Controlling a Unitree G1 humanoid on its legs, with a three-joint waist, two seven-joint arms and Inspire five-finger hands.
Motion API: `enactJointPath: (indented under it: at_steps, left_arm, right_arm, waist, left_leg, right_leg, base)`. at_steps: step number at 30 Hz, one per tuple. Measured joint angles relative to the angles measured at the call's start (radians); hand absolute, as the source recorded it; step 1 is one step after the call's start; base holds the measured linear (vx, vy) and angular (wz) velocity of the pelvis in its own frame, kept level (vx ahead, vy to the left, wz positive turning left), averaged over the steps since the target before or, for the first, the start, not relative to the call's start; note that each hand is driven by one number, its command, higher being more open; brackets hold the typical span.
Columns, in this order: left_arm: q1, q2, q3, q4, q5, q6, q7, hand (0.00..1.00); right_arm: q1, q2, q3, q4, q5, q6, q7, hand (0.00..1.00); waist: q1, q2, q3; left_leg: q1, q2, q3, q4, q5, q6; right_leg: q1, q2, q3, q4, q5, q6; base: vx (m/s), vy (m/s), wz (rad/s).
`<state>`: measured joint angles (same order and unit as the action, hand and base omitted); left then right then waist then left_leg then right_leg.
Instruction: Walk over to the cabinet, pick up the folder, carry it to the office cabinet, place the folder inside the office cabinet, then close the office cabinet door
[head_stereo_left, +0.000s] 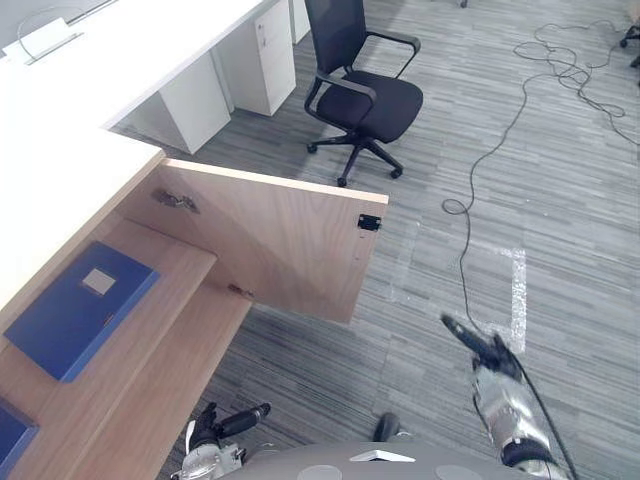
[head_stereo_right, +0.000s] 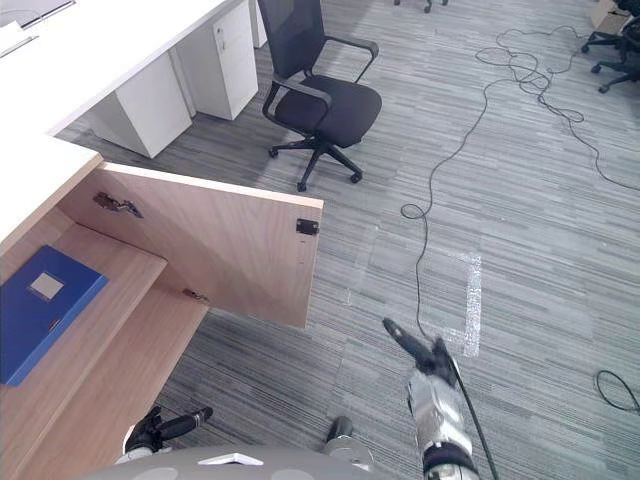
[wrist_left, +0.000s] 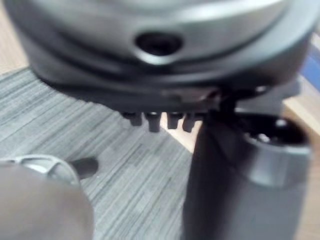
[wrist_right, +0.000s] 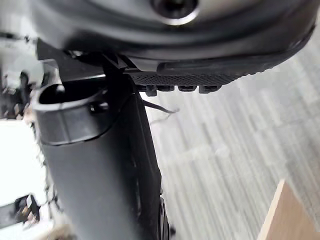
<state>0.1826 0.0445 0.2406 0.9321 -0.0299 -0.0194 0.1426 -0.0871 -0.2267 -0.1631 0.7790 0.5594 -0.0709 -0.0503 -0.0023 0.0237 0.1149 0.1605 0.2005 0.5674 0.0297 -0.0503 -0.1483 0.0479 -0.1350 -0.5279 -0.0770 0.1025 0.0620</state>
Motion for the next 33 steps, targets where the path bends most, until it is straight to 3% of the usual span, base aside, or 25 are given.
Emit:
enactJointPath:
  at_steps: [6,10,15,28,33]
  left_arm:
    - [0.005,0.015,-0.037,-0.001,0.0,0.0,-0.019,1.0]
    - [0.02,0.016,-0.036,0.0,0.0,0.0,-0.02,1.0]
    - [0.028,0.017,-0.026,-0.001,0.001,-0.001,-0.01,1.0]
    - [0.043,0.015,-0.024,-0.007,0.001,-0.009,0.001,1.0]
    - [0.044,0.015,0.003,-0.007,0.001,-0.023,0.002,1.0]
  right_arm:
    - [-0.144,-0.015,0.26,0.0,-0.039,0.018,0.06,1.0]
    - [-0.274,-0.054,0.472,-0.072,-0.367,0.042,0.081,1.0]
    - [-0.347,-0.126,0.499,-0.094,-0.627,0.046,0.071,1.0]
    - [-0.499,-0.162,0.526,-0.073,-0.616,0.048,0.01,1.0]
    - [-0.556,-0.172,0.532,-0.069,-0.489,0.048,0.02,1.0]
  waist:
    - [0.031,0.0,-0.001]
    - [0.049,-0.001,-0.001]
    - [0.052,-0.009,-0.001]
    - [0.049,-0.015,0.003]
    - [0.048,-0.03,0.01]
  left_leg:
    - [-0.015,-0.006,-0.019,0.0,-0.017,0.004]
    - [-0.018,-0.014,-0.023,0.0,-0.021,0.009]
    - [-0.028,-0.018,-0.041,0.006,-0.021,0.011]
    - [-0.047,-0.026,-0.081,0.015,-0.016,0.022]
    - [-0.068,-0.026,-0.096,0.031,-0.011,0.033]
  right_leg:
    - [-0.018,-0.001,0.006,-0.002,0.023,0.0]
    - [-0.026,-0.005,0.014,-0.006,0.039,-0.004]
    - [-0.027,-0.011,0.006,-0.008,0.048,-0.003]
    - [-0.024,-0.022,-0.019,-0.004,0.066,-0.005]
    - [-0.027,-0.027,-0.018,-0.003,0.07,-0.006]
  base:
    - [-0.09,0.052,-0.01]
    - [-0.1,0.053,-0.04]
    - [-0.07,0.046,0.04]
    - [-0.04,0.054,0.07]
    - [-0.07,0.048,0.05]
